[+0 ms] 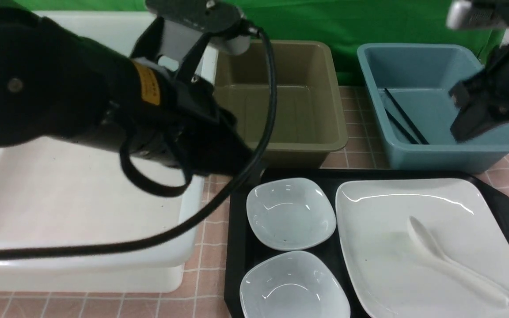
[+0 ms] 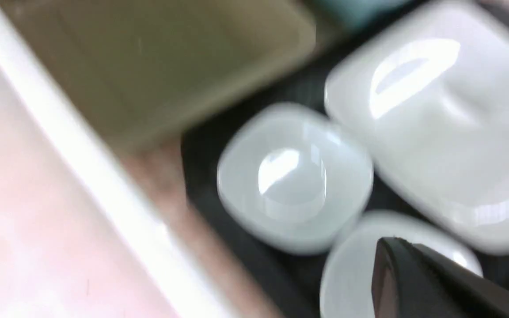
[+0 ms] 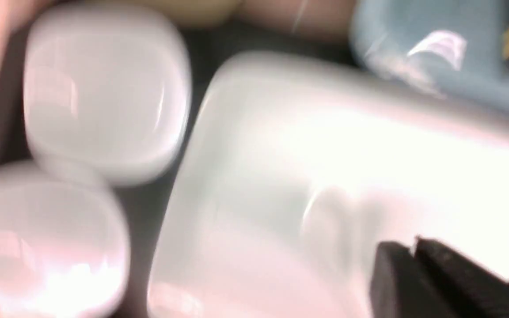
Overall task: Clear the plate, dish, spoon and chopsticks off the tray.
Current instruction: Use the right arm to grab a soup spoon from the plate
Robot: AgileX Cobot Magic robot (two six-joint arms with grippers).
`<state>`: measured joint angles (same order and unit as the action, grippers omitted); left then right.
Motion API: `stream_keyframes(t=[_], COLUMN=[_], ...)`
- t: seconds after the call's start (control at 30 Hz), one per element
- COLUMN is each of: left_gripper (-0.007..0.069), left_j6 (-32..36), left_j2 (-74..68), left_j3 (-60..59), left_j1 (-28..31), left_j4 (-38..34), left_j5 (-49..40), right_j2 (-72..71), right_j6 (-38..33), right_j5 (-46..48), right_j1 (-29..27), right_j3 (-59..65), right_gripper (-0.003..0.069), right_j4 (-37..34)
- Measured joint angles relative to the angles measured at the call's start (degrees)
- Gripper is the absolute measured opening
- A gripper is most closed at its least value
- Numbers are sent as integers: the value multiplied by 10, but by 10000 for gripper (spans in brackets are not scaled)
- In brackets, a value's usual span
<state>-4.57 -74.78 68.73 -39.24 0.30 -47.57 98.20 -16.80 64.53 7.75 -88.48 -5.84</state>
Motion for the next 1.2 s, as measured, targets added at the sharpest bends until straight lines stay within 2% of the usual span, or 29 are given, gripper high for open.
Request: stream_keyframes(t=[0.03,0.07,0.1,0.17,0.2,0.23,0.27,0.33,0.57,0.63,0.67,0.7,0.73,0.8,1.0,1.07,1.17,1.2], left_gripper=[-3,-3,-3,-3,-3,-3,-3,-3,-3,-3,-3,-3,-3,-3,-3,-3,-3,-3], left_j6=[2,2,10,17,18,22,24,29,31,33,33,36,36,37,33,21,-4,-6], left_j2=[2,2,3,2,2,2,2,2,2,2,2,2,2,2,2,2,2,2], left_j3=[0,0,0,0,0,0,0,0,0,0,0,0,0,0,0,0,0,0], left_j1=[0,0,0,0,0,0,0,0,0,0,0,0,0,0,0,0,0,0], left_j4=[-9,-10,-23,-30,-32,-37,-41,-47,-48,-48,-48,-48,-48,-48,-42,-26,12,14], left_j5=[-36,-46,-74,-83,-83,-82,-81,-78,-75,-75,-75,-75,-75,-75,-43,5,122,130], right_j2=[-11,-12,-16,-11,-10,-3,4,21,69,75,75,75,75,75,47,24,-1,-2], right_j6=[-4,-4,-4,-2,-1,0,1,4,21,27,27,27,23,20,14,13,13,13], right_j5=[-2,-2,-14,-45,-54,-87,-105,-129,-160,-162,-162,-162,-161,-150,-79,-83,-129,-139], right_j1=[13,15,29,37,38,40,41,41,41,41,41,41,41,41,53,68,92,95], right_j3=[47,54,118,173,179,217,236,261,268,268,268,268,268,262,185,145,64,58], right_gripper=[234,234,351,463,486,552,584,609,518,451,443,380,253,160,176,176,176,176], right_j4=[20,23,54,78,79,90,95,103,108,115,115,120,121,121,112,100,74,69])
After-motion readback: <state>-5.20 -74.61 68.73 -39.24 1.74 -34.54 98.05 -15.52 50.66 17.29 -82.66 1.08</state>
